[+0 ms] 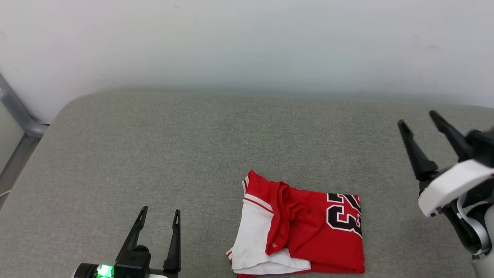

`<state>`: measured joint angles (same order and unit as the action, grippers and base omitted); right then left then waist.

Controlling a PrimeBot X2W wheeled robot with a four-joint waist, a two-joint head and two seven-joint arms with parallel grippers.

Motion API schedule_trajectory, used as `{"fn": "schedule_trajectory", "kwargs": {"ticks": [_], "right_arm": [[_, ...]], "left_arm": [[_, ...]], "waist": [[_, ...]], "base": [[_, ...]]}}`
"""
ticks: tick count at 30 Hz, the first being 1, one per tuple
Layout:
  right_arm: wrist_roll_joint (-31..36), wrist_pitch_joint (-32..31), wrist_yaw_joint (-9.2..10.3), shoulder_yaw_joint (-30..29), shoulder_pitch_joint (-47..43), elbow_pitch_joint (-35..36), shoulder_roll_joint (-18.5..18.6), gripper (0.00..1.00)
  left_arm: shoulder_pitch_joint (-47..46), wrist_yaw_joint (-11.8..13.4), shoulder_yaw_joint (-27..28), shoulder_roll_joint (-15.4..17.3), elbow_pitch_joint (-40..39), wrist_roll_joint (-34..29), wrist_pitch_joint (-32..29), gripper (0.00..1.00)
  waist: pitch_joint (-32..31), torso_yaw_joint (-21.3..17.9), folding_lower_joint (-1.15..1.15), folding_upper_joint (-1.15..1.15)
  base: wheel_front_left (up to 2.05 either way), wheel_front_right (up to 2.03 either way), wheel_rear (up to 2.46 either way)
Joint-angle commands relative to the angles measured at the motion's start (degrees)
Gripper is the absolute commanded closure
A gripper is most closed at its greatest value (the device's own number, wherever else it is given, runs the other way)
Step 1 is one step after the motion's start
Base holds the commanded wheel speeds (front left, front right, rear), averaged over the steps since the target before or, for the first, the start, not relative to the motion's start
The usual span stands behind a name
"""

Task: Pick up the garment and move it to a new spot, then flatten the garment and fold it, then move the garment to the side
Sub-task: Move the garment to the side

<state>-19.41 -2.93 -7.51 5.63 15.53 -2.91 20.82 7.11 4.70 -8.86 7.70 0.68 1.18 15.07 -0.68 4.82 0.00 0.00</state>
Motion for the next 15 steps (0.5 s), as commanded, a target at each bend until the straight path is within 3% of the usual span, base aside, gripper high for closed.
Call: {"fn": "schedule_trajectory", "kwargs": {"ticks": [1,9,15], "right_arm": [[-2.13,-3.61,0.05,2.08,1.6,-0.57,1.66,0.0],[-12.07,-24.18,0.05,13.01,4.9,-3.27,8.14,0.0],[-17.51,-31.96,0.05,16.0,2.94,-6.43,9.35,0.0]], "left_arm": [[-0.47,-0.08,-0.12,-0.25,0.08,-0.34,0.12,0.0],[-1.74,-0.09,-0.5,-0.63,0.33,-0.5,0.12,0.0],[-2.7,-0.32,-0.95,-1.12,0.36,-0.41,0.12,0.0]], "waist": [[0.31,0.21,0.0,0.0],[1.76,1.01,0.0,0.0],[2.97,2.15,0.0,0.0]], "base": [[0.0,0.0,0.0],[0.0,0.0,0.0],[0.0,0.0,0.0]]}}
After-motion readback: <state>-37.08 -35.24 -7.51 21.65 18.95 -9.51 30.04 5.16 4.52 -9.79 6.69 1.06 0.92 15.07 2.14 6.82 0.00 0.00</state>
